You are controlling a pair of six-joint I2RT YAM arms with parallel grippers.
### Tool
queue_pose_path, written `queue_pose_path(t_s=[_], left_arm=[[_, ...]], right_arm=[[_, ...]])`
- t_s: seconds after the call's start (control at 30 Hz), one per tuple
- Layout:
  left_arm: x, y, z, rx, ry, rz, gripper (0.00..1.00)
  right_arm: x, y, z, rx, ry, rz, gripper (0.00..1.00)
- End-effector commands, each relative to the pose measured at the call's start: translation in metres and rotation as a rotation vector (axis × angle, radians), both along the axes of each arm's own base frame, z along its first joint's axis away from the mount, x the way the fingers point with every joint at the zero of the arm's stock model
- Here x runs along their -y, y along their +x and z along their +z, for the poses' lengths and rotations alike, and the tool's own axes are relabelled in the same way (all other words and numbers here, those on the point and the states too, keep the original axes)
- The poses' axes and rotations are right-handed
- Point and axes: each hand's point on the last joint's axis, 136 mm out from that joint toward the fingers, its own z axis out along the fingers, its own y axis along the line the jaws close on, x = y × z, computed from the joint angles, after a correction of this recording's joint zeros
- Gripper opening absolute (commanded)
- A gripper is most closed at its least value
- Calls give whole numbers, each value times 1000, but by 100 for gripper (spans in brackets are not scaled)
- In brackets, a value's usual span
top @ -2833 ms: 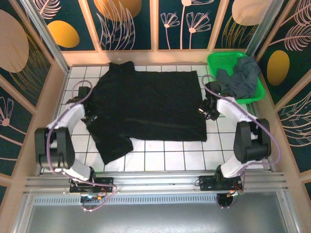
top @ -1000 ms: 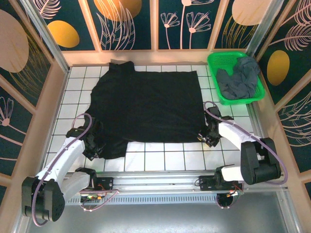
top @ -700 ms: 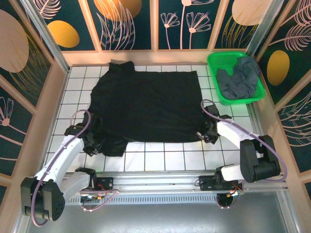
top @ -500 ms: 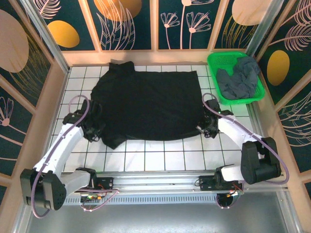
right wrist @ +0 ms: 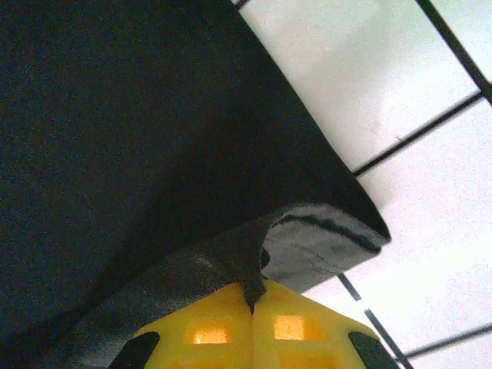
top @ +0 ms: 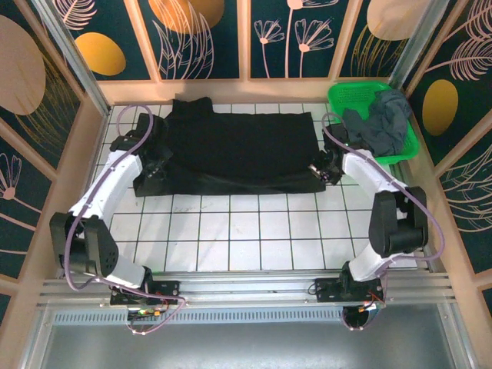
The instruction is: Fold and stack the t-shirts
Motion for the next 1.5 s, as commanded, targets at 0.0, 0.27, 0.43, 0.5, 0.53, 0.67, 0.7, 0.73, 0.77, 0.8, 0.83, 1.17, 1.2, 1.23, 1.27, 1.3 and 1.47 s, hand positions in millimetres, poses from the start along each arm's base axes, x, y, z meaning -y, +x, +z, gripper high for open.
queue_pose_path(t_s=[0.0, 0.27, 0.43, 0.5, 0.53, 0.67, 0.7, 0.73, 0.77, 0.8, 0.83, 1.17, 1.2, 1.23, 1.27, 1.3, 1.47], left_arm=[[-16, 17, 0, 18, 87, 0, 0], [-31, 39, -15, 19, 135, 6, 0], [-33, 52, -25, 6, 158, -16, 0], [-32, 59, -34, -10, 164, -28, 0], [-32, 62, -36, -14, 167, -35, 0], [-32, 70, -46, -36, 183, -52, 0], [-33, 72, -48, -41, 189, -55, 0], [-33, 74, -50, -45, 195, -59, 0], [-33, 76, -52, -48, 199, -63, 0], [-34, 78, -54, -48, 205, -66, 0], [-34, 80, -55, -51, 211, -69, 0], [-38, 103, -66, -73, 268, -105, 0], [-38, 106, -67, -77, 276, -115, 0], [-38, 111, -65, -70, 286, -130, 5], [-38, 115, -61, -63, 297, -144, 18], [-39, 118, -54, -53, 314, -156, 39], [-47, 102, -19, -27, 364, -159, 69]], right_arm=[[-1, 19, 2, 13, 4, 9, 0], [-1, 44, -13, -18, -21, -1, 0], [7, 47, -21, -41, -58, -33, 0], [10, 47, -22, -49, -68, -50, 0], [13, 48, -23, -52, -83, -61, 0], [20, 45, -22, -62, -111, -99, 0], [22, 44, -21, -59, -119, -109, 0], [24, 43, -20, -59, -125, -122, 0], [25, 43, -18, -54, -129, -129, 0], [27, 42, -17, -53, -132, -136, 0], [27, 43, -17, -51, -134, -138, 0], [22, 64, -30, -57, -116, -126, 0], [23, 67, -31, -59, -111, -126, 0], [23, 70, -30, -51, -104, -125, 3], [22, 73, -28, -38, -95, -121, 11], [21, 76, -24, -18, -80, -111, 21], [25, 73, -1, 40, -107, -66, 51]])
